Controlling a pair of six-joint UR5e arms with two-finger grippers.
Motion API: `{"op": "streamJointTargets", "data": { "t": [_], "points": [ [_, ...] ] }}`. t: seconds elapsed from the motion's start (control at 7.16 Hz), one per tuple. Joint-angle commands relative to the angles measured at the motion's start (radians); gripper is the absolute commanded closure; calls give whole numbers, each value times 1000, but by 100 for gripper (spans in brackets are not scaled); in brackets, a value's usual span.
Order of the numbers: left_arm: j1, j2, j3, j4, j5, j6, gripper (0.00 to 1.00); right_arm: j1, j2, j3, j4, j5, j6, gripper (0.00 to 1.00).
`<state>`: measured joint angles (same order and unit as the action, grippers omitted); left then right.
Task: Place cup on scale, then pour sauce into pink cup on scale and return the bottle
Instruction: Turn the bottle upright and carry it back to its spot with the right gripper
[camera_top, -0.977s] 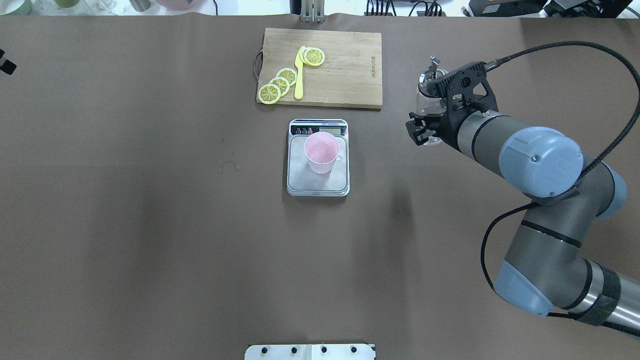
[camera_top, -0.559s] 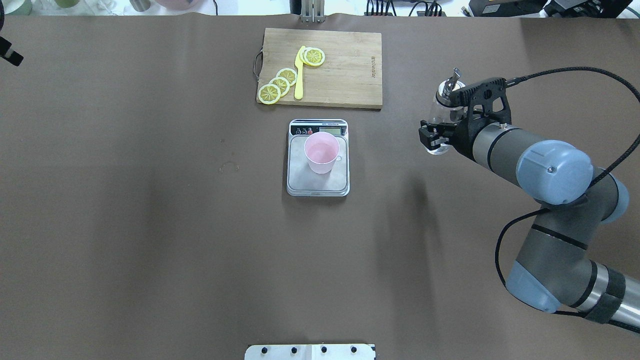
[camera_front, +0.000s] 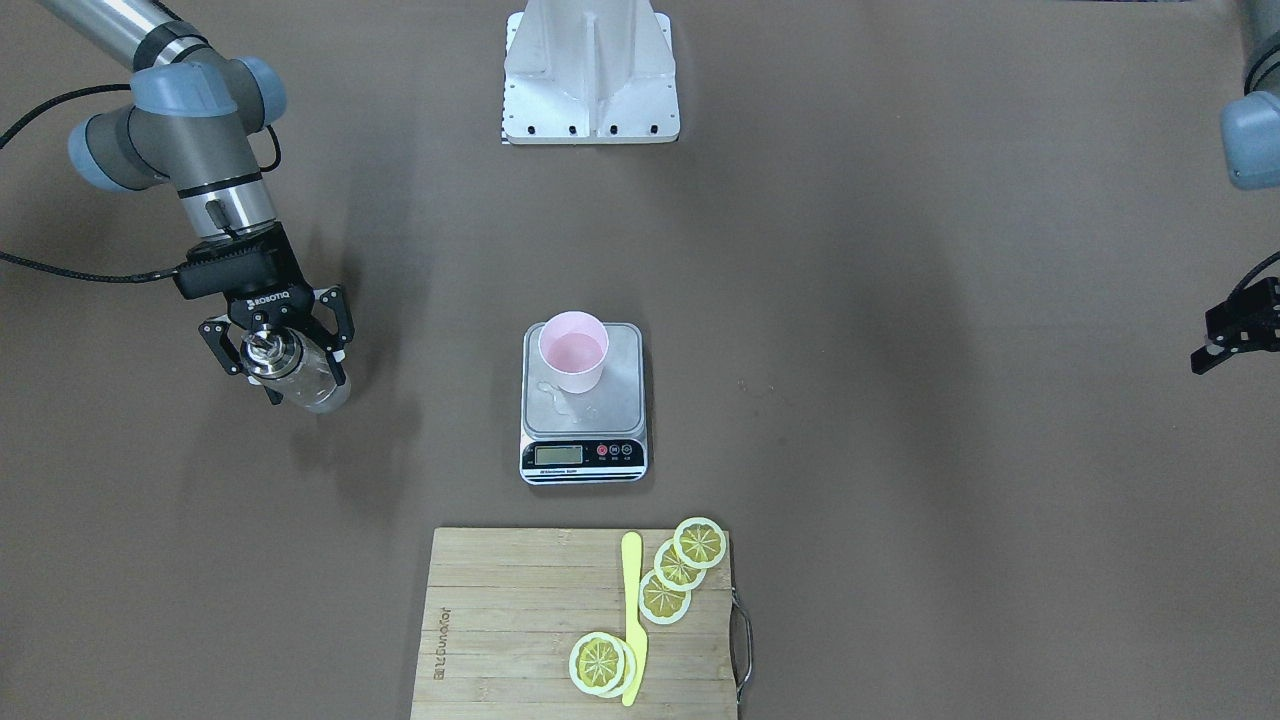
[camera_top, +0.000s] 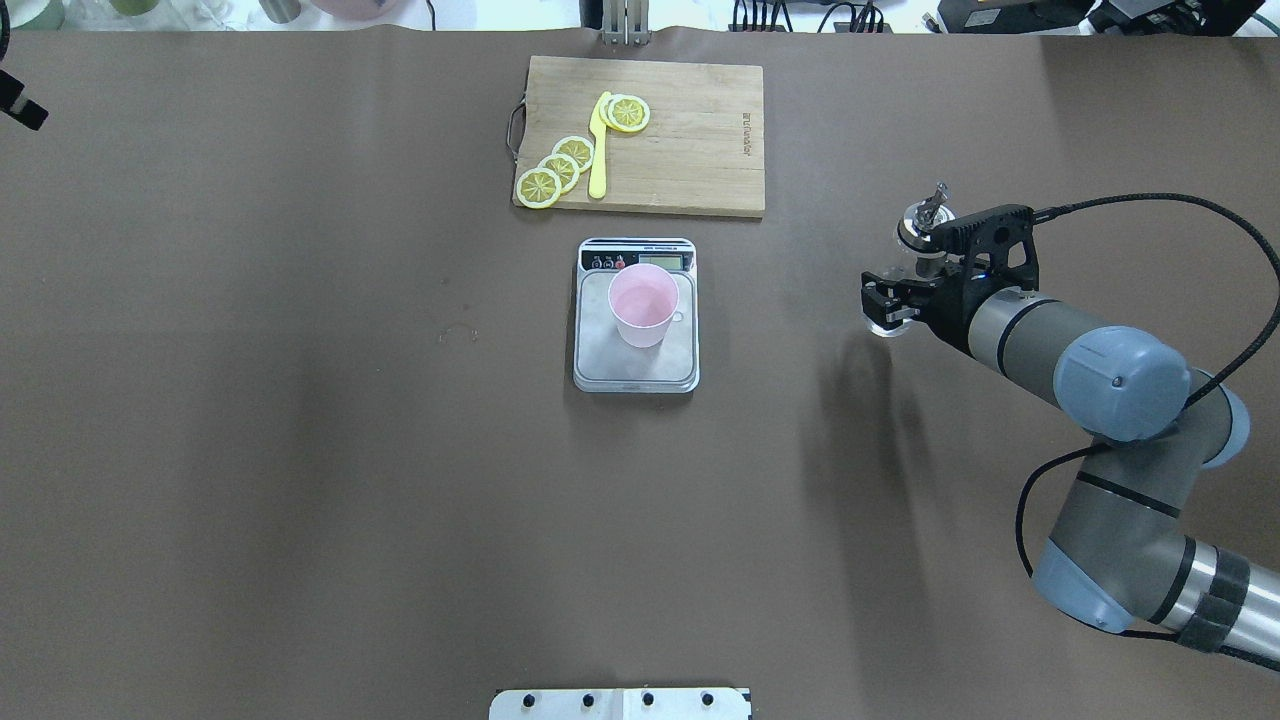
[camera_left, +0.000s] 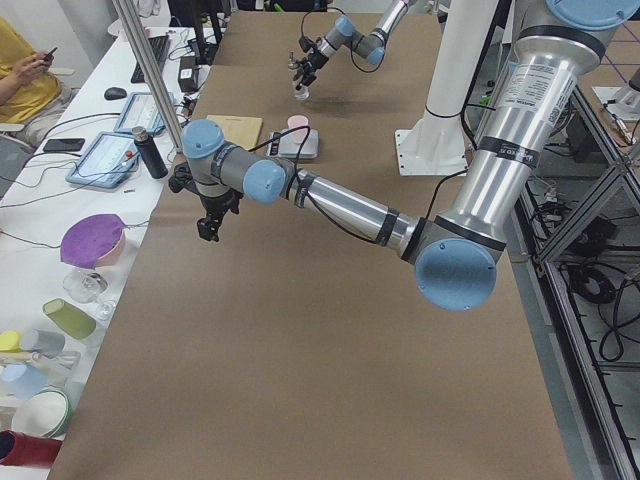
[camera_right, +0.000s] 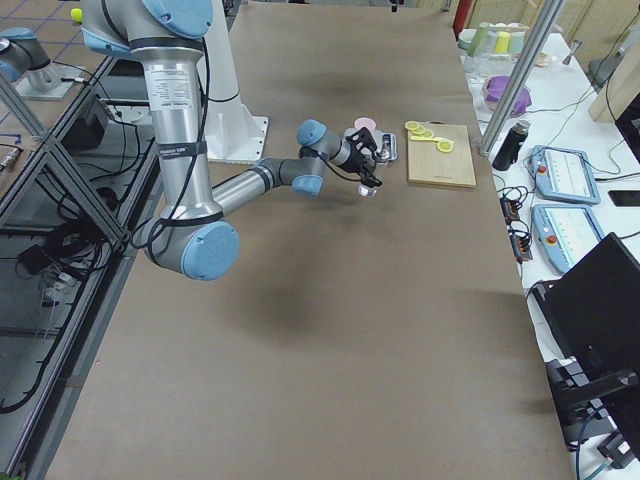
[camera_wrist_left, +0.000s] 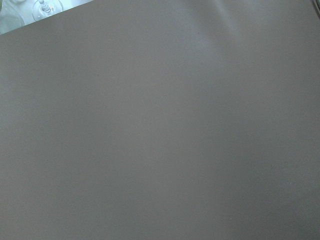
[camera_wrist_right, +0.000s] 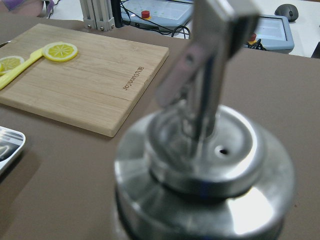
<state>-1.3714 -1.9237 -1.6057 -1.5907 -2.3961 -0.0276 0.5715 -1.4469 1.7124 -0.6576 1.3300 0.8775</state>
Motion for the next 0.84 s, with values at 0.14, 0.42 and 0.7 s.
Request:
{"op": "streamJointTargets", "data": {
  "t": [0.14, 0.42, 0.7],
  "points": [
    [0, 0, 0, 0, 0, 0, 0, -47, -4, -25, 9, -61, 0, 100],
    [0, 0, 0, 0, 0, -2, 0, -62, -4, -25, 9, -72, 1, 100],
    [0, 0, 0, -2, 0, 0, 0, -62, -3, -20, 10, -68, -12, 1]
  ]
}}
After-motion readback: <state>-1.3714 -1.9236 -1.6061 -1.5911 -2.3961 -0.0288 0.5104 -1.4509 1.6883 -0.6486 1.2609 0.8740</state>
